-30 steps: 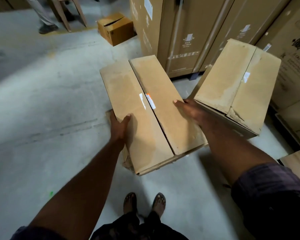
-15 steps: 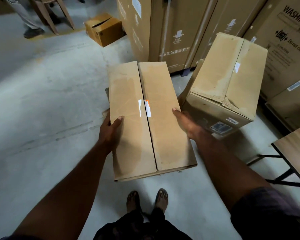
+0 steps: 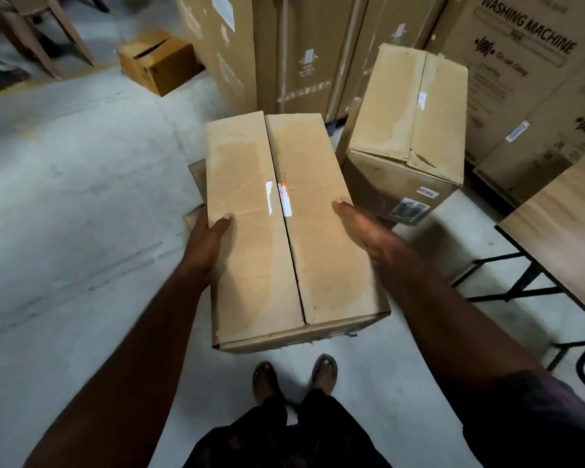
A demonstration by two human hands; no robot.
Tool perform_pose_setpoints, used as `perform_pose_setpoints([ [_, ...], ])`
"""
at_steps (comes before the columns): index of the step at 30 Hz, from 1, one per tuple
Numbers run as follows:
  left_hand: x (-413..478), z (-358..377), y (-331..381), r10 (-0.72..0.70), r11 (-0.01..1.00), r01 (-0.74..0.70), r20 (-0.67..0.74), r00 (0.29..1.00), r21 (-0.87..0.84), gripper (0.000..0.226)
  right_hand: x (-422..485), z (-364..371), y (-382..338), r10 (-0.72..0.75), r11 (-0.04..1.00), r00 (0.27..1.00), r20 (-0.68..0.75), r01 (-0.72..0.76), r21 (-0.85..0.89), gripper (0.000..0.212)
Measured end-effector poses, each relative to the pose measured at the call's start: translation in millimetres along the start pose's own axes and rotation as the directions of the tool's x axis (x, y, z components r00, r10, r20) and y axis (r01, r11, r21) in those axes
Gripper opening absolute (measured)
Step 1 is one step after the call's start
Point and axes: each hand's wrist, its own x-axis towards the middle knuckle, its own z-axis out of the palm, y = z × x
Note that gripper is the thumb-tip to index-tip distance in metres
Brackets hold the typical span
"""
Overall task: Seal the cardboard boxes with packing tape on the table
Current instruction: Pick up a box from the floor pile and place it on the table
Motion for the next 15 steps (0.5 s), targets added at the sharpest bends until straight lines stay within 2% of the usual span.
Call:
perform_pose_setpoints([
  [2,-8,-5,0,0.004,1.000,-0.003,0.025,1.000,-0.021,0.044,-13,2,4,0.004,0.997,0.998,-0.058,0.001,0.081,0.045],
  [6,-28,-10,2,0.018,0.998,-0.013,0.083,0.996,-0.061,0.043,-13,-6,20,-0.003,0.993,0.999,-0.037,0.007,0.116,0.032],
  [7,-35,-11,4,0.017,0.997,-0.010,0.092,0.996,-0.071,0.043,-17,-12,26,-0.002,0.997,0.999,-0.037,0.005,0.083,0.037],
  [10,-57,-9,8,0.031,0.997,-0.023,0.109,0.994,-0.075,0.041,-31,-28,45,-0.012,1.000,0.999,-0.051,0.013,0.027,0.075],
  [11,-65,-8,10,0.043,0.996,-0.034,0.117,0.992,-0.077,0.039,-41,-30,44,-0.008,1.000,0.999,-0.053,0.009,0.018,0.078],
  [15,-109,3,13,0.074,0.993,-0.060,0.146,0.987,-0.098,0.036,-97,-39,48,-0.006,0.999,0.999,-0.052,0.009,0.043,0.068],
])
